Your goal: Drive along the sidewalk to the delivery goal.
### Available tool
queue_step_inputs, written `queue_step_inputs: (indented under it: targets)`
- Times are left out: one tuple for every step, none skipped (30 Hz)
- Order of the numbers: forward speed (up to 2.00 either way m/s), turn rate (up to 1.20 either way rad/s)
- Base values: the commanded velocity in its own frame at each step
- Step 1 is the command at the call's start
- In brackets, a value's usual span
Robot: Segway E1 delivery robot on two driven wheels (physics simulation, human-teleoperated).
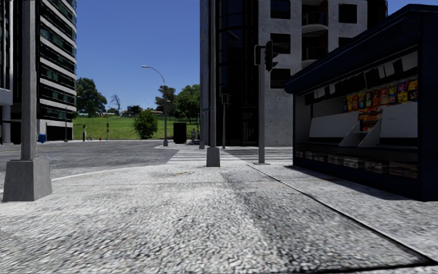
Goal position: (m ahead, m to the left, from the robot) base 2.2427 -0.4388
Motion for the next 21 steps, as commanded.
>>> queue_step_inputs:
  targets:
    - [2.00, -0.19]
    - [2.00, -0.19]
    - [2.00, -0.19]
    - [2.00, -0.19]
    - [2.00, -0.19]
    - [2.00, -0.19]
    - [2.00, -0.19]
    - [2.00, -0.19]
    - [2.00, -0.19]
    - [2.00, -0.13]
    - [2.00, -0.13]
    - [2.00, 0.00]
    - [2.00, 0.00]
    - [2.00, 0.00]
    - [2.00, 0.00]
    - [2.00, 0.00]
    - [2.00, 0.00]
    - [2.00, -0.02]
    - [2.00, -0.14]
    - [2.00, -0.14]
    - [1.99, -0.20]
